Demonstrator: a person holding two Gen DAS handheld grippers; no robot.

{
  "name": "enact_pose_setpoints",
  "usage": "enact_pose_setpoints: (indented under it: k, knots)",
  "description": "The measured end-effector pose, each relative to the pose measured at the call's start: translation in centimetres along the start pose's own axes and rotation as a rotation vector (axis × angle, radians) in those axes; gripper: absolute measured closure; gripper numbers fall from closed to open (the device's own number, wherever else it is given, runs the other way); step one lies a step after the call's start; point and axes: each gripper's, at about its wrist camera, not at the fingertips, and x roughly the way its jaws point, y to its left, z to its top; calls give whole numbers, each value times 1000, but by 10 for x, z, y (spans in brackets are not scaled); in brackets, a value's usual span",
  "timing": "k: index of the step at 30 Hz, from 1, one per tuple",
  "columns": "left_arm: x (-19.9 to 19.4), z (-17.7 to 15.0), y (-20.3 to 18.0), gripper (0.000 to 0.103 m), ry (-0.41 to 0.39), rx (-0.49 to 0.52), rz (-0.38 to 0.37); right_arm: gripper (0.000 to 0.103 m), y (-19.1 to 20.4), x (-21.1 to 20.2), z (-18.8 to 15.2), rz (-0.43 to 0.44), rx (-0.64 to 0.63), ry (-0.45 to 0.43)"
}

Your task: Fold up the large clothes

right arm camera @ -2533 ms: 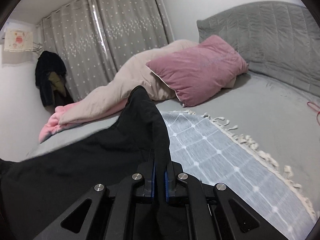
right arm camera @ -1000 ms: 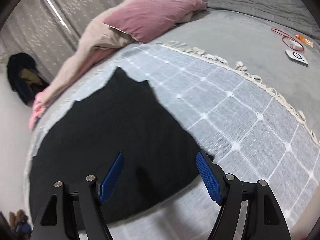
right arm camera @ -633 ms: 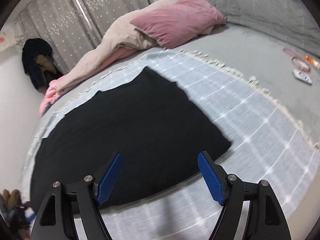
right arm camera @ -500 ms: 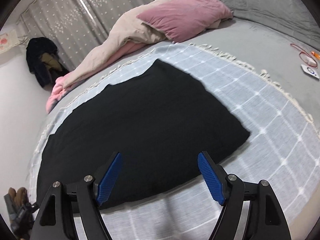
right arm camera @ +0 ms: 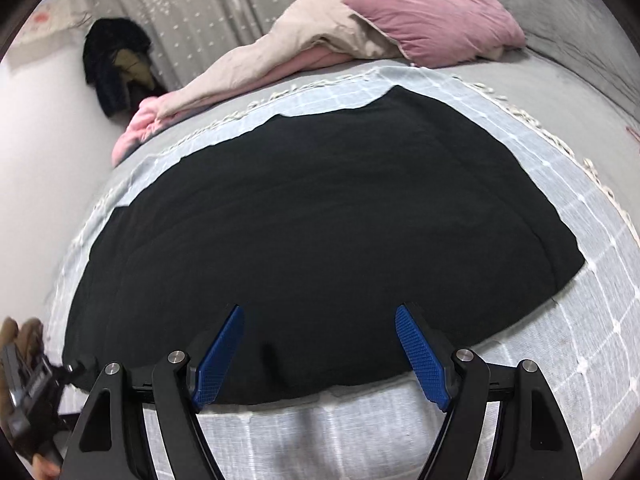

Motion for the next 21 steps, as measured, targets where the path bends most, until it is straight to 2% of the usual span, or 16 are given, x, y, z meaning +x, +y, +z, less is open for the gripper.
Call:
enact_pose_setpoints:
  k: [4, 6, 7, 8, 9, 10, 11, 13, 17, 19, 21]
  knots:
    - [12, 13, 1, 7, -85, -91, -54, 24, 9, 7, 0, 11, -16, 13]
    - [18, 21, -1, 13, -131, -114, -67, 24, 13, 9, -1, 15, -20, 17]
    - [20, 24, -1, 22, -142, -113, -59, 24, 14, 10, -1, 14, -20, 17]
    - [23, 29, -2, 39, -155, -105, -45, 24, 17, 11, -1, 13, -20, 17]
    - [26, 33, -1, 49, -158, -98, -38, 24, 19, 11, -2, 12, -19, 14]
    - [30, 39, 3, 60, -147, -110, -64, 24, 20, 11, -3, 11, -20, 8]
    - [32, 42, 4, 68, -138, -132, -81, 24, 21, 11, -2, 9, -21, 3]
    - [28, 45, 6, 76, -122, -181, -128, 24, 22, 8, -2, -3, -22, -21]
    - [-10, 46, -12, 82, -182, -113, -195, 24, 23, -6, 3, 12, 6, -105]
    - [-38, 44, -21, 82, -228, -67, -232, 24, 25, -13, 4, 39, 15, -141]
    - [-68, 41, -27, 82, -303, -11, -230, 24, 31, -21, 5, 70, 8, -181]
